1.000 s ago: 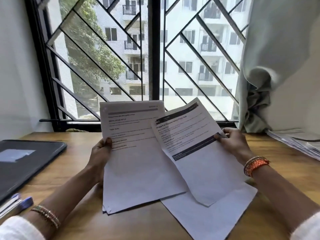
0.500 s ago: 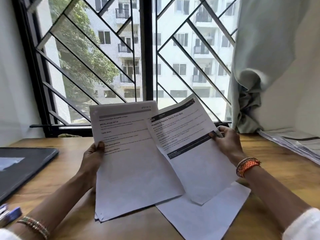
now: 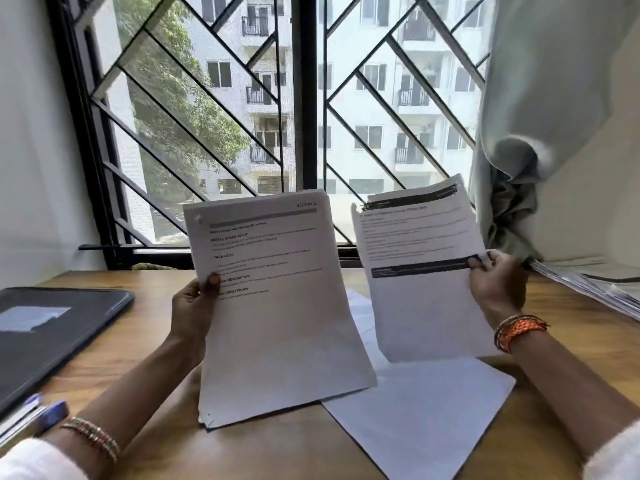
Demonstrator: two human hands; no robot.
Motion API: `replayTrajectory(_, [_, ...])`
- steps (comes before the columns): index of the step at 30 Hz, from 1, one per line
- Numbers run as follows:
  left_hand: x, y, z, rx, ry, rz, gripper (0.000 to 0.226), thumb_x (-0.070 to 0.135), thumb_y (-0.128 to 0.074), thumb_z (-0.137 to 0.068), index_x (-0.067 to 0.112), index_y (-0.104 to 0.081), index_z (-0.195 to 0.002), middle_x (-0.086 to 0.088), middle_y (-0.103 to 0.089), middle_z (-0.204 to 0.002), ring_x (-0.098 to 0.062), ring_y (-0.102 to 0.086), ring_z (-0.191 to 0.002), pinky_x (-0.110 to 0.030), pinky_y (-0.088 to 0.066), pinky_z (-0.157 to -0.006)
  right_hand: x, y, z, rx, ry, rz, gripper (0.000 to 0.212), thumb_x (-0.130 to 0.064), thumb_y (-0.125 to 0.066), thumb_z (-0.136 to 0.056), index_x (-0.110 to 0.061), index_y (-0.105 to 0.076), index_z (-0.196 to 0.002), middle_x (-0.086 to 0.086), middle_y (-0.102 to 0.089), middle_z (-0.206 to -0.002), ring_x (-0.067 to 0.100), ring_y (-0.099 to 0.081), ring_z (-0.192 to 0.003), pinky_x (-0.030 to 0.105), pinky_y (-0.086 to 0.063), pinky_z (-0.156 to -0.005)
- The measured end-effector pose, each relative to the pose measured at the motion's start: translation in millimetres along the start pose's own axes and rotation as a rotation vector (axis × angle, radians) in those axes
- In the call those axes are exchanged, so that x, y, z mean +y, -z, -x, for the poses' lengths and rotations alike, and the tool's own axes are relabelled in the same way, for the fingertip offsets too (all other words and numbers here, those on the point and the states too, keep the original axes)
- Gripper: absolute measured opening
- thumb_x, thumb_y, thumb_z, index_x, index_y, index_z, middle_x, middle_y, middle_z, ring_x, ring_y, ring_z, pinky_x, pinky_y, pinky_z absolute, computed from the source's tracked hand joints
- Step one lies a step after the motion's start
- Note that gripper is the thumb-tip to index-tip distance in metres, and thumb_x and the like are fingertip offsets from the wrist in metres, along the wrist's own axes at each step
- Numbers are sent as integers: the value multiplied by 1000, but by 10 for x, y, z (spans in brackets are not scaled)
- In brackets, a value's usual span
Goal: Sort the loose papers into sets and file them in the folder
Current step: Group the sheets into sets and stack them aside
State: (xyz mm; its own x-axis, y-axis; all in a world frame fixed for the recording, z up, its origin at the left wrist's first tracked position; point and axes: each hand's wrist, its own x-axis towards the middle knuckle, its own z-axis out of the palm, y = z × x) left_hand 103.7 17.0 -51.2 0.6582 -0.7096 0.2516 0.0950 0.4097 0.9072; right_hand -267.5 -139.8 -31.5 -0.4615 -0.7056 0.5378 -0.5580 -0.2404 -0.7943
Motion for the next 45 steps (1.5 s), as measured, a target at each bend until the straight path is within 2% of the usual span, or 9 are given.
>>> replayTrajectory(3, [68, 13, -6, 87, -65, -3, 16, 23, -61, -92, 17, -61, -77, 10, -66, -62, -11, -60, -59, -21, -55, -53, 39, 102, -53, 122, -65, 8, 17, -14, -56, -88, -1, -64, -95, 25, -67, -101, 44, -59, -97, 44, -48, -78])
replayTrajectory(7, [122, 118, -62, 192, -92, -13, 15, 23, -68, -87, 16, -62, -75, -4, -62, -86, -21, -55, -84, -33, -51, -75, 145, 285, -93, 58, -63, 197, 18, -7, -53, -86, 0, -62, -100, 32, -62, -106, 49, -57, -101, 48, -47, -82])
replayTrajectory(13, [131, 157, -108, 261, -69, -110, 37, 22, -77, -78, 8, -64, -110, -5, -65, -105, -20, -62, -90, -31, -51, -83, 165, 203, 38, -121, 185, 735, 48, -5, -66, -75, 4, -48, -118, 28, -53, -117, 45, -49, -112, 52, -41, -89])
replayTrajectory(15, [144, 166, -111, 271, -90, -149, 37, 19, -76, -79, 8, -64, -111, -4, -64, -104, -19, -61, -89, -28, -49, -81, -88, 55, 194, -273, 365, 545, 37, -6, -60, -78, 4, -53, -112, 26, -59, -108, 41, -56, -104, 44, -46, -83])
replayTrajectory(19, [163, 196, -92, 288, -100, -177, 39, 16, -74, -81, 4, -62, -115, -3, -62, -103, -15, -60, -81, -26, -48, -78, -422, -257, 677, -918, 370, 451, 48, -40, -63, -87, -3, -56, -116, 15, -61, -114, 28, -53, -99, 31, -42, -78])
replayTrajectory(24, [112, 239, -96, 275, -86, -216, 38, 17, -74, -81, 4, -63, -115, -4, -62, -104, -19, -60, -87, -29, -49, -79, -358, -249, 805, -960, 423, 643, 55, -58, -61, -83, -11, -53, -110, 10, -54, -118, 29, -50, -108, 35, -42, -84])
replayTrajectory(31, [-22, 254, -149, 186, 5, -271, 40, 18, -76, -79, 1, -63, -113, -9, -64, -107, -27, -63, -93, -34, -49, -84, -386, -110, 673, -1135, 88, 259, 16, -21, -74, -82, -7, -67, -85, 3, -59, -71, 14, -52, -63, 22, -36, -52])
replayTrajectory(37, [3, 211, -116, 120, -23, -200, 34, 16, -70, -84, 3, -61, -114, -10, -63, -106, -26, -62, -88, -32, -51, -79, -378, -81, 517, -1051, -127, -392, 4, -8, -69, -85, -10, -67, -81, 11, -66, -81, 17, -61, -69, 26, -52, -62])
replayTrajectory(45, [-1, 242, -119, 35, -61, -116, 8, 17, -69, -84, 19, -65, -91, 0, -66, -95, -16, -64, -80, -16, -55, -57, -404, -73, 540, -860, -107, -582, 7, -9, -71, -82, -13, -69, -76, 1, -71, -69, 11, -64, -64, 27, -55, -65])
